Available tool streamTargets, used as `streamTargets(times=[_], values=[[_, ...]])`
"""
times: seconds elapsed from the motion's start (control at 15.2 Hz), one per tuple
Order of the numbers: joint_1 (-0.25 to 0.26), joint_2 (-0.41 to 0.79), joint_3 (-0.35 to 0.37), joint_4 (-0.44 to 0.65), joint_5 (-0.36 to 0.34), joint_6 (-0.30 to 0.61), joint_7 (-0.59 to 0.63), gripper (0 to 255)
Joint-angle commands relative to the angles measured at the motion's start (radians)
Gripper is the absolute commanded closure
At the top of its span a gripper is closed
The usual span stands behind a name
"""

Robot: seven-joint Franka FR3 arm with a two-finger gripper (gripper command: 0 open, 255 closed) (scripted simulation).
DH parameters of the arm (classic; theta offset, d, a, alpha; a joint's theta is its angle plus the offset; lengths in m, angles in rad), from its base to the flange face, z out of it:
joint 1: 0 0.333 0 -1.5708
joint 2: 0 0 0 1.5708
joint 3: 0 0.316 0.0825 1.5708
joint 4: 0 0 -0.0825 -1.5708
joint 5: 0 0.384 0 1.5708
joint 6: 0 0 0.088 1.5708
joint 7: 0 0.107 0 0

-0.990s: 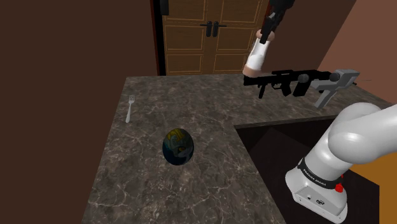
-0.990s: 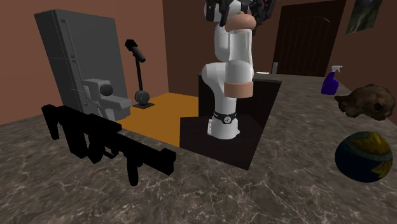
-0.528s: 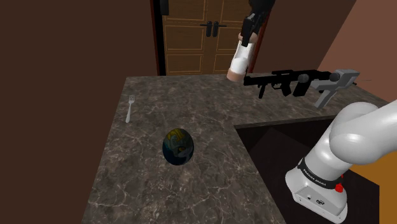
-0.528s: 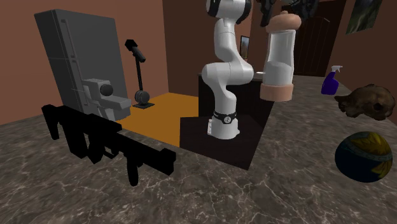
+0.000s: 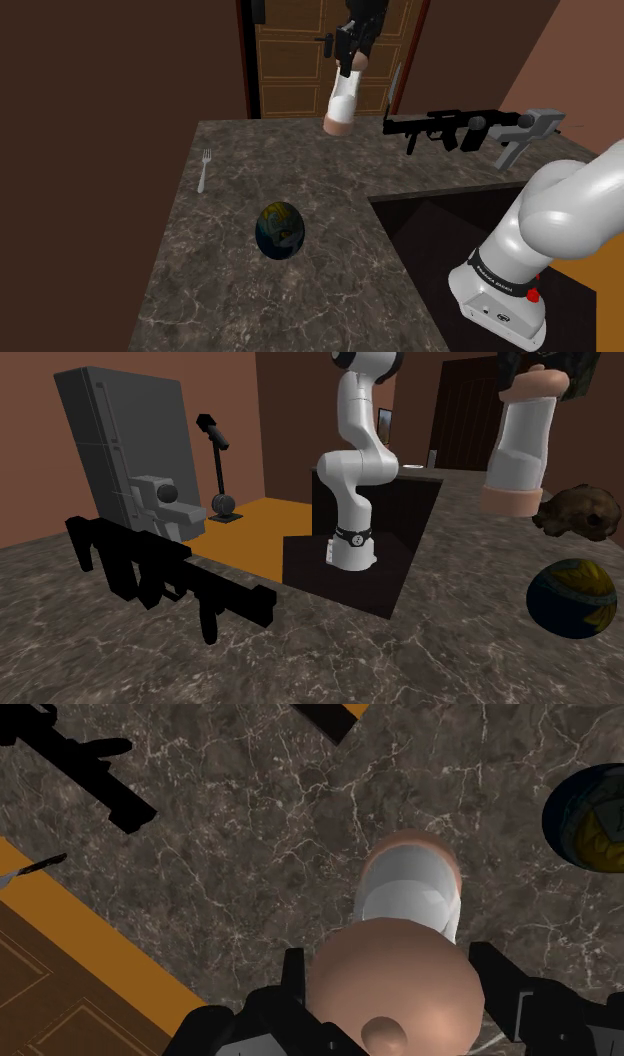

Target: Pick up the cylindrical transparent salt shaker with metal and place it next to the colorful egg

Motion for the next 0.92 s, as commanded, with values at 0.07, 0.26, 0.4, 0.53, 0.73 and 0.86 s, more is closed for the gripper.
streamTargets(times=[0.07, 0.26, 0.4, 0.53, 0.73, 0.86], values=[[0.011, 0.079, 0.064, 0.084, -0.008, -0.024, 0.078, 255], [0.023, 0.169, 0.125, 0.178, -0.030, -0.051, 0.154, 255], [0.035, 0.251, 0.175, 0.264, -0.059, -0.078, 0.217, 255], [0.038, 0.243, 0.171, 0.229, -0.056, -0.051, 0.221, 255], [0.038, 0.233, 0.169, 0.178, -0.052, -0.010, 0.228, 255], [0.039, 0.228, 0.168, 0.146, -0.051, 0.017, 0.233, 255]])
